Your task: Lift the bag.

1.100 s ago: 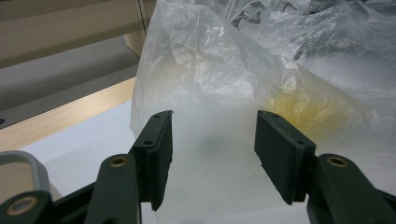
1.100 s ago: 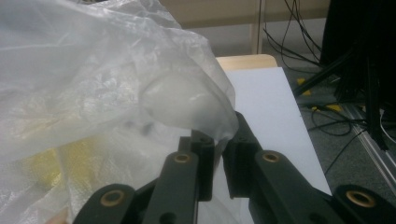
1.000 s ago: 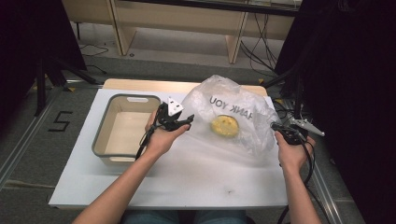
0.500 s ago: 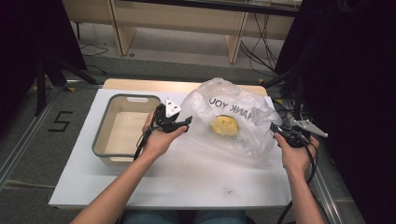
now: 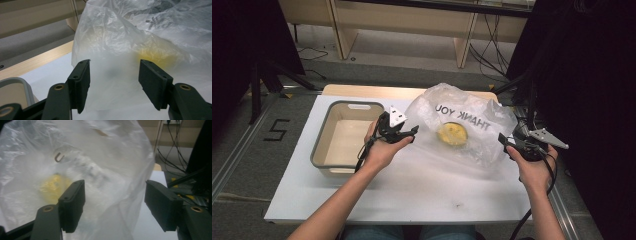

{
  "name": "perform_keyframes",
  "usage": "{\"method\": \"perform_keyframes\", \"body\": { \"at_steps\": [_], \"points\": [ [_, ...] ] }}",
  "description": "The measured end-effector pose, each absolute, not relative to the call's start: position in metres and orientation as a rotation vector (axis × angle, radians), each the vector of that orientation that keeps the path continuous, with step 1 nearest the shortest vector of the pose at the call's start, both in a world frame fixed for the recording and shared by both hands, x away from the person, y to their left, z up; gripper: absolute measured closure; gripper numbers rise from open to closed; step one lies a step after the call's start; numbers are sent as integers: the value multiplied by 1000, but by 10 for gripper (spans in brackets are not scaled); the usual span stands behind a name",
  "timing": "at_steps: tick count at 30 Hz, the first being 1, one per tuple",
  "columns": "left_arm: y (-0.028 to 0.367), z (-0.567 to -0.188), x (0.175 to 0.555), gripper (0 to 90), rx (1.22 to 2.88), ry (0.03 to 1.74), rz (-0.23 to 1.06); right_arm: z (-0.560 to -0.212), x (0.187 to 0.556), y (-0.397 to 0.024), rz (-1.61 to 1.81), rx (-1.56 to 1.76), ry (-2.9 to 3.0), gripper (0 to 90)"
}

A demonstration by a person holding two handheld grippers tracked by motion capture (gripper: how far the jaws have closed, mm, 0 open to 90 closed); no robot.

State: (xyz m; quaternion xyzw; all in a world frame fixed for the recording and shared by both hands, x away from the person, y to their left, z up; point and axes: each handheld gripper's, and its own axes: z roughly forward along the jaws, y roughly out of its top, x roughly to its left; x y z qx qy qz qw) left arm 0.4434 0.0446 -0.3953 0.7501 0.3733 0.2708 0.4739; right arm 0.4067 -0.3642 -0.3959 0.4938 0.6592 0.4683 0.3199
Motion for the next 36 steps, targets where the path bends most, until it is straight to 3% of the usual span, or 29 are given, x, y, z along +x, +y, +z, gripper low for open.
{"method": "perform_keyframes", "body": {
  "at_steps": [16,36],
  "points": [
    [54,-390,419,390,1860,866,588,-402,376,-369,1254,1253,1836,318],
    [74,-397,379,357,1914,742,510,-418,355,-346,1340,1134,2014,320]
  ]
}}
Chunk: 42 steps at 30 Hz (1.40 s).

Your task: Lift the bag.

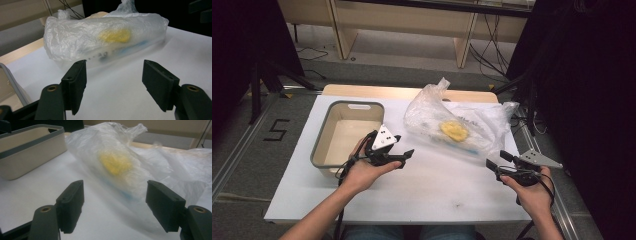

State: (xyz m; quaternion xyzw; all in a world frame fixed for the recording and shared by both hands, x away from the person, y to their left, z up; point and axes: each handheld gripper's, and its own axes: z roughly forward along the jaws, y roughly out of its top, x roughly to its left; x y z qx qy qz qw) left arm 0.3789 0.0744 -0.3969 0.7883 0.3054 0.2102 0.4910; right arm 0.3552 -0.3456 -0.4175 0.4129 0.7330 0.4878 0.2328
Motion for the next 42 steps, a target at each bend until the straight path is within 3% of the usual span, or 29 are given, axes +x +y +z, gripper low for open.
{"method": "perform_keyframes", "body": {
  "at_steps": [42],
  "points": [
    [127,-431,345,321,1958,723,550,-440,323,-350,1378,1080,2099,329]
  ]
}}
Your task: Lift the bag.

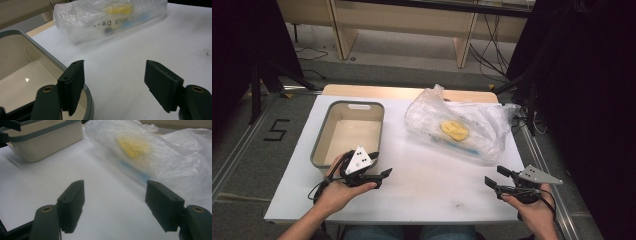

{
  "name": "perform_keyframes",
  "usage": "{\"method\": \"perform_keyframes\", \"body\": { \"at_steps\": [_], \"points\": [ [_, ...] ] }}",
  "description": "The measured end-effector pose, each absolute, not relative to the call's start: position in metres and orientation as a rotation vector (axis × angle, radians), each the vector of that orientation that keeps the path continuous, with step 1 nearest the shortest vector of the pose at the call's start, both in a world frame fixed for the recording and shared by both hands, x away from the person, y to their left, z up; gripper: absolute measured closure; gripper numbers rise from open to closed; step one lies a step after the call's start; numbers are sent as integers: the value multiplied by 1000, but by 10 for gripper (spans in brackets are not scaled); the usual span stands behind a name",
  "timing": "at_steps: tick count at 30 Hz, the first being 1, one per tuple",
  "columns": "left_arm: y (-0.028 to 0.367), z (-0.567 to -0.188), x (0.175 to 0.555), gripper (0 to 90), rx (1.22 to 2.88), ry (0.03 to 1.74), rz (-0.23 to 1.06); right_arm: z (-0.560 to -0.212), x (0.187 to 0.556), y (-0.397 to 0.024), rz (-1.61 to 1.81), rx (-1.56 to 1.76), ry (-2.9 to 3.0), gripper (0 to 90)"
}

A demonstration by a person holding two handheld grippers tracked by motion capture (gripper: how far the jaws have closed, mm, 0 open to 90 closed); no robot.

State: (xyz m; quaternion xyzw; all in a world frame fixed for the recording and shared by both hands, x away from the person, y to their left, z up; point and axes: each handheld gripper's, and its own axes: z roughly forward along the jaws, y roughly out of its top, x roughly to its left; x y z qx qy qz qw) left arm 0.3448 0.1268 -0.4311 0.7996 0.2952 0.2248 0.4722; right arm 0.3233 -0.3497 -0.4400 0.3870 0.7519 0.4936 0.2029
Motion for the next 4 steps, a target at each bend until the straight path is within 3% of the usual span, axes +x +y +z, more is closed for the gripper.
{"method": "perform_keyframes", "body": {
  "at_steps": [4],
  "points": [
    [127,-431,345,320,1959,726,553,-441,323,-350,1376,1077,2102,328]
  ]
}}
